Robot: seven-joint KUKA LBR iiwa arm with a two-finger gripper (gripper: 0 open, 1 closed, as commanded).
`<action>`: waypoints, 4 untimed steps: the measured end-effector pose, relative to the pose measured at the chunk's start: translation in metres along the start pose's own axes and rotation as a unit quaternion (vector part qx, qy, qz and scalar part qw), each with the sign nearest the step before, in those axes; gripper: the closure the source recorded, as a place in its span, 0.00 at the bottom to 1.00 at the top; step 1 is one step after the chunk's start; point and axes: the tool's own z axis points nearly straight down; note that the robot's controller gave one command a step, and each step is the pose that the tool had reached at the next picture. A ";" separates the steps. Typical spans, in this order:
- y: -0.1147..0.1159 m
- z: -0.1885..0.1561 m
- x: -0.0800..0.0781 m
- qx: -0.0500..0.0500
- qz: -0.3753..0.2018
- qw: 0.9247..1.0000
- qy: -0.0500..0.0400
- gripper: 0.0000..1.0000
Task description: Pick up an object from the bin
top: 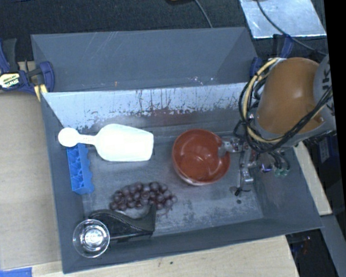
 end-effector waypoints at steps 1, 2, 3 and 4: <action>0.000 -0.005 -0.002 0.001 -0.001 1.000 -0.004 0.00; 0.052 0.059 -0.024 0.000 0.038 0.999 -0.003 0.00; 0.015 0.058 -0.049 0.003 -0.047 0.999 -0.011 0.00; 0.073 0.058 -0.055 -0.001 0.114 0.993 -0.007 0.00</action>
Offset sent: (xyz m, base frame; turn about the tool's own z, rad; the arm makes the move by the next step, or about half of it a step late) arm 0.0224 0.0522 -0.0603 0.0778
